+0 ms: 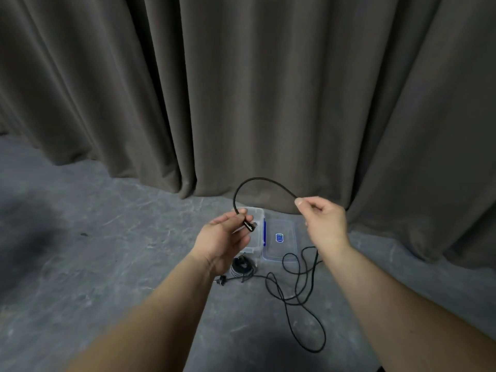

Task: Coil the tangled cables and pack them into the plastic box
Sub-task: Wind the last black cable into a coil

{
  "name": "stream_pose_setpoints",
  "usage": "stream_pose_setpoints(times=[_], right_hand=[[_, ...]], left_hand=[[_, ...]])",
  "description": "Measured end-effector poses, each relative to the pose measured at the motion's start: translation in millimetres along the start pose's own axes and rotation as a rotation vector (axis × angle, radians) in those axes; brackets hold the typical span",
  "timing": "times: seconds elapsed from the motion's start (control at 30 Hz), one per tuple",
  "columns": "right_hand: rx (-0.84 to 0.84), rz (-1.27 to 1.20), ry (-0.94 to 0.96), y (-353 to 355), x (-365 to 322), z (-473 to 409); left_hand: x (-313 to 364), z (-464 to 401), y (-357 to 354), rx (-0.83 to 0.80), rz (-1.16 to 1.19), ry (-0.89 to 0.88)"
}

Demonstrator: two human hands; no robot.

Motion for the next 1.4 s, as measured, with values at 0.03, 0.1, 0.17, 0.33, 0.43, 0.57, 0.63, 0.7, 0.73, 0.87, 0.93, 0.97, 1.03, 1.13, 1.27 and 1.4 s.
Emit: stream_pose_setpoints(times=[0.03, 0.1, 0.17, 0.33, 0.43, 0.57, 0.63, 0.7, 0.73, 0.87, 0.93, 0.97, 1.03, 1.13, 1.27, 1.4], right_hand=[[-0.020, 0.068, 0.020, -1, 1, -1], [-0.094, 0.165, 0.025, -5, 13, -2], [-0.153, 0.187, 0.007, -7, 31, -2], [-0.077, 0.164, 0.032, 5, 32, -10], [-0.284, 0.435, 0.155, -21, 16, -1], [-0.526, 0.816, 0.319, -50, 1, 22], [-0.604, 0.833, 0.382, -54, -10, 31], [-0.680, 0.778, 0.395, -54, -14, 36], [-0.707, 0.745, 0.394, -53, -15, 37], [-0.589, 0.391, 0.333, -38, -31, 30], [-0.478, 0.160, 0.280, -27, -38, 22], [-0.432, 0.088, 0.256, -24, -38, 19], [-0.345, -0.001, 0.213, -19, -33, 13], [-0.261, -0.025, 0.172, -15, -27, 5], [-0.251, -0.021, 0.164, -18, -24, 0], [-0.193, -0.031, 0.120, -17, -17, -1]], left_hand=[[-6, -2, -5, -0.006, 0.009, 0.008], [-15, -4, -14, -0.024, 0.022, 0.016], [-17, -8, -22, -0.056, 0.046, 0.011], [-10, -14, -30, -0.098, 0.076, -0.023], [-2, -18, -31, -0.082, 0.049, -0.075], [10, -22, -26, -0.043, -0.097, -0.171], [15, -20, -25, -0.033, -0.248, -0.240], [16, -17, -27, -0.048, -0.375, -0.282], [15, -15, -29, -0.064, -0.421, -0.291], [10, -9, -36, -0.122, -0.567, -0.282], [3, -7, -41, -0.169, -0.577, -0.229], [-3, -6, -44, -0.201, -0.563, -0.190], [-12, -3, -49, -0.243, -0.483, -0.108], [-16, -1, -54, -0.261, -0.349, -0.045], [-10, -3, -55, -0.218, -0.320, -0.096], [-5, 1, -65, -0.260, -0.353, -0.182]])
Point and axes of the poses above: each hand's wrist, its own z-axis away from the middle knuckle, its own y-axis out of the back of the hand, x = y × z, the point moved 10 cm from there along -z, towards the middle knuckle, and after that the axes turned 12 degrees about z, right-handed, at the moved point
